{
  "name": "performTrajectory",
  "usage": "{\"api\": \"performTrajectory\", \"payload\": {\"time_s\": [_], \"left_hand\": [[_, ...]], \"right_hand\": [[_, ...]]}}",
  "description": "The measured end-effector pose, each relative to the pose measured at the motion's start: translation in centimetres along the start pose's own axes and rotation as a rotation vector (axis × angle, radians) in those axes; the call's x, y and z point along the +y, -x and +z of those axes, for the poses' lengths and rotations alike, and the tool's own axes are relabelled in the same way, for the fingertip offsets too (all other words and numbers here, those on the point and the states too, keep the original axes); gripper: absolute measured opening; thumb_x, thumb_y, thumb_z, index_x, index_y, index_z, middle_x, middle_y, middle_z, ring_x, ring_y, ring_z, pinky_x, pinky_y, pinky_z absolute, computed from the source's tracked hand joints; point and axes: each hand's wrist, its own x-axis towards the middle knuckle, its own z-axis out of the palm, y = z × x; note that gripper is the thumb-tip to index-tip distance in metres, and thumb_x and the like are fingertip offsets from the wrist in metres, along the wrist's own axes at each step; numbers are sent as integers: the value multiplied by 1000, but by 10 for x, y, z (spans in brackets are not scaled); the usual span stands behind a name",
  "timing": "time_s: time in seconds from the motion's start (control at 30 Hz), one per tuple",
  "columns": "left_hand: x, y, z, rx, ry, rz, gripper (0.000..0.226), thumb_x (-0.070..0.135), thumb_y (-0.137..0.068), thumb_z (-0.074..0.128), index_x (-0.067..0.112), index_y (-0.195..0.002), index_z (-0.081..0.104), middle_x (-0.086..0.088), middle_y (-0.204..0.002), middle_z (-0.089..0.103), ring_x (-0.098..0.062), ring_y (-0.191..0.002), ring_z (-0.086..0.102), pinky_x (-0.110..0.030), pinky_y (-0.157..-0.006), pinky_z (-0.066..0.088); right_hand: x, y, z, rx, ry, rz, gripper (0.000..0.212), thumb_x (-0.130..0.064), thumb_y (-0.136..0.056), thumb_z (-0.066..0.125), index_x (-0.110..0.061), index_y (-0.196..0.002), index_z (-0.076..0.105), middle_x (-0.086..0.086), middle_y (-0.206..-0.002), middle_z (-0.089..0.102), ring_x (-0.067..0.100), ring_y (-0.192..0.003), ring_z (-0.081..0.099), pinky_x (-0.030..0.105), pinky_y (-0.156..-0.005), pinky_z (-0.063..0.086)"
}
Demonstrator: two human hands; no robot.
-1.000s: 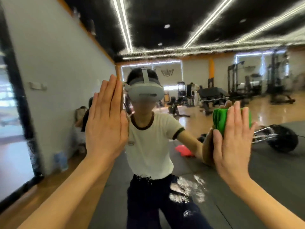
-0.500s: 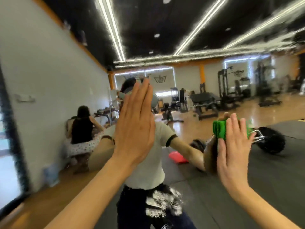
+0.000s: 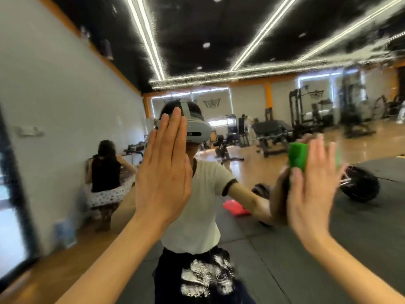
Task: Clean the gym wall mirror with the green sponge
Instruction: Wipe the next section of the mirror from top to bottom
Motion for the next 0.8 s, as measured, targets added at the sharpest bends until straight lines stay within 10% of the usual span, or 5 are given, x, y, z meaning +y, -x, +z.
{"api": "performTrajectory", "payload": {"time_s": [0.23,0.47,0.67,0.8], "left_hand": [[0,0,0,5,-20,10,59,15,-103,31,1,-159,18,-13,-167,15,-24,-155,9,-31,-127,-1],[3,0,1,8,-24,-5,60,14,-102,32,0,-159,19,-14,-168,17,-27,-156,12,-33,-128,1],[4,-1,-3,-18,2,-8,59,12,-102,35,-1,-158,22,-16,-167,19,-23,-155,10,-32,-127,1],[4,-1,-3,-28,-16,-5,61,12,-101,35,-1,-158,21,-14,-168,16,-25,-156,9,-33,-128,1]], "right_hand": [[-54,-20,26,-151,98,-739,55,-20,-102,42,-12,-155,32,8,-163,27,19,-153,14,41,-126,-3],[-8,-36,4,36,65,-30,58,-22,-105,30,-11,-159,16,8,-167,17,21,-155,5,50,-125,-2],[-96,-25,42,-105,32,-700,50,-21,-104,39,-6,-152,39,12,-160,36,26,-150,24,43,-126,1],[-10,-61,5,-116,96,-475,53,-23,-106,35,-11,-157,28,9,-165,25,23,-154,13,37,-126,-8]]}}
